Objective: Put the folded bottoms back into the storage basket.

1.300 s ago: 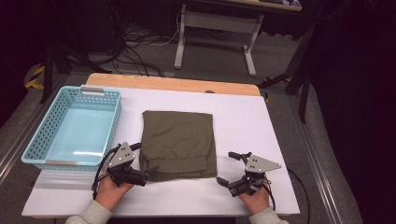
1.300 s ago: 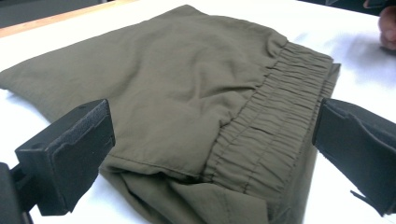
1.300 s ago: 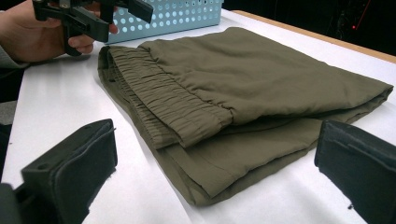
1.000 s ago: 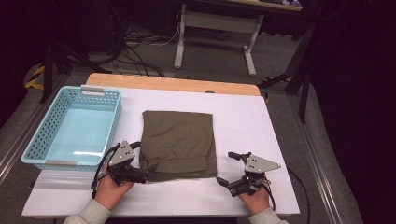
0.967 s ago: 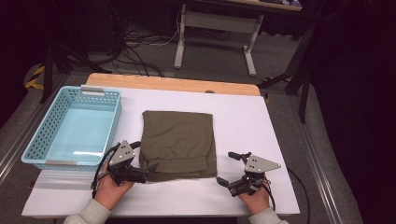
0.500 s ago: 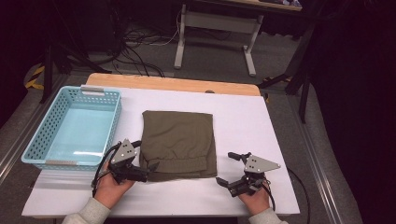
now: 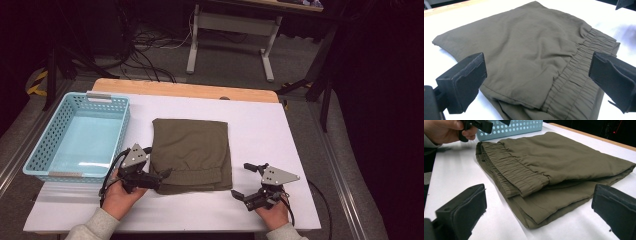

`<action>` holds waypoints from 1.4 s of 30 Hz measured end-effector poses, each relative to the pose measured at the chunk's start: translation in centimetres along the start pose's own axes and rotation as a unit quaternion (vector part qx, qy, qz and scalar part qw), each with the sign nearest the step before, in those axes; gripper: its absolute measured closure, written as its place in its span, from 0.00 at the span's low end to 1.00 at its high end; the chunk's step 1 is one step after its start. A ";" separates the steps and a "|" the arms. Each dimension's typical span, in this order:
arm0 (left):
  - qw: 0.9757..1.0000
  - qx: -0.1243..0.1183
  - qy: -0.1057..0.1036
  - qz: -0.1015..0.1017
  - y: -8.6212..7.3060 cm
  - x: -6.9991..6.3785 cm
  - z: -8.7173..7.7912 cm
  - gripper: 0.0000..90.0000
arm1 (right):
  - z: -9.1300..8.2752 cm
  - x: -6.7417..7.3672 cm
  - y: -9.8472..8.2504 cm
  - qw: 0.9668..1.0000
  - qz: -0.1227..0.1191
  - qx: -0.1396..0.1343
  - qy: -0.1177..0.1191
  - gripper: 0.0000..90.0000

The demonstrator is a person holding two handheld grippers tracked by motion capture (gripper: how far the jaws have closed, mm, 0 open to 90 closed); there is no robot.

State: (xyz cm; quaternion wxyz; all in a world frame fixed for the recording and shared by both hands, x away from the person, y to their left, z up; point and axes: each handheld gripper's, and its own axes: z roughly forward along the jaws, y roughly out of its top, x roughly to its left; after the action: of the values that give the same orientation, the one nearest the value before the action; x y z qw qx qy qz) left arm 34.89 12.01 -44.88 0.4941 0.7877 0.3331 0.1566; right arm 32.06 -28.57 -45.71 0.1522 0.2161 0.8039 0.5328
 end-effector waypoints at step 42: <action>0.998 0.049 0.041 -0.017 4.5 1.9 3.1 0.03 | 0.2 0.0 0.0 1.000 -0.003 0.001 0.007 0.00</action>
State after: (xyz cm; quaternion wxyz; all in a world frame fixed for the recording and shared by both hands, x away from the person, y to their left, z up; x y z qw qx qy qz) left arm 39.75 9.86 -42.48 0.4430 0.7982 0.3737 0.1642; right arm 32.12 -28.42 -45.76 0.1480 0.2106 0.8062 0.5326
